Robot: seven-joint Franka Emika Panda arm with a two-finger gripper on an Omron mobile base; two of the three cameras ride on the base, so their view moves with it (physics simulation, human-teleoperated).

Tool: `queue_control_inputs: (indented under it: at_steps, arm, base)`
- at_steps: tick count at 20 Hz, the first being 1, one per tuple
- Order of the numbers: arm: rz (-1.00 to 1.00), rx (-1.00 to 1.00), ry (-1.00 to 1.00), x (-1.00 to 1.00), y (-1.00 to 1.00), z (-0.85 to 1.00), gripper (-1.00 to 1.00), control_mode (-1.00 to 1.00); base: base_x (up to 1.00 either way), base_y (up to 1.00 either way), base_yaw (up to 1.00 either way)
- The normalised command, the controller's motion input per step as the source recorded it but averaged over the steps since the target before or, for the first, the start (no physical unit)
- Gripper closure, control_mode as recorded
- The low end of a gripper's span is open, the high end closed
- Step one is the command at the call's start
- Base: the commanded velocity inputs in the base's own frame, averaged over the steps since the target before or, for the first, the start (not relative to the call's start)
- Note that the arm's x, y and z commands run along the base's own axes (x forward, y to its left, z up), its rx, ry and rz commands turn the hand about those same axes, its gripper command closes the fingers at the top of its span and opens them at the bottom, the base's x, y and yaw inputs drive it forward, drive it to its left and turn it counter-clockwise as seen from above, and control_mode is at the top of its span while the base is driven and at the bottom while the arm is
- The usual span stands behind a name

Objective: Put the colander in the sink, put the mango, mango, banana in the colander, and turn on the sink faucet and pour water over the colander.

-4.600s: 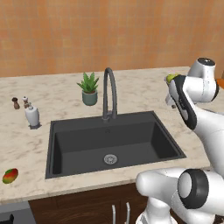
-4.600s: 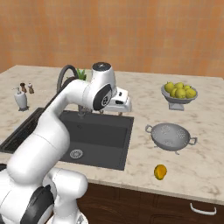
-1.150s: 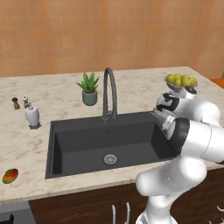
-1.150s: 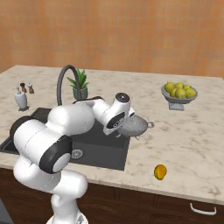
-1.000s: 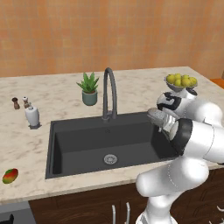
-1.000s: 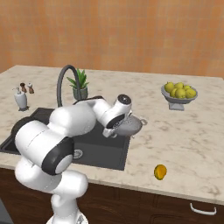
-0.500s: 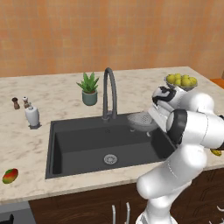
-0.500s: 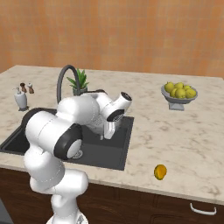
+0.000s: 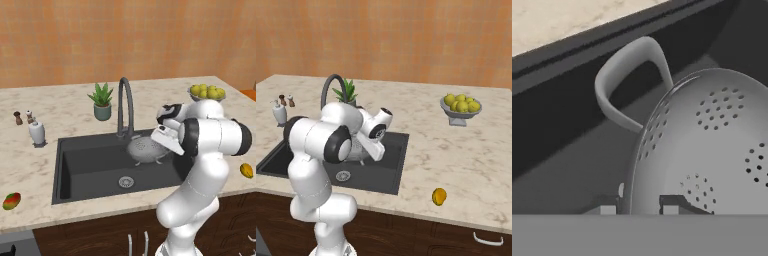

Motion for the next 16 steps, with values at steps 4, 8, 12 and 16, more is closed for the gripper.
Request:
queue_control_inputs:
  at_steps: [4,8,12,16]
  arm:
    - [0.55,0.00,-0.27,0.00,0.06,-0.59,1.00,-1.00]
    - [0.49,0.00,-0.26,0.00,0.15,-0.68,1.00,-1.00]
    - [0.44,0.00,-0.21,0.02,0.25,-0.67,1.00,-1.00]
    - [0.44,0.04,-0.16,0.17,0.16,-0.56,1.00,-1.00]
  base:
    - [0.00,0.00,0.00]
    - [0.00,0.00,0.00]
    - [0.00,0.00,0.00]
    - [0.00,0.00,0.00]
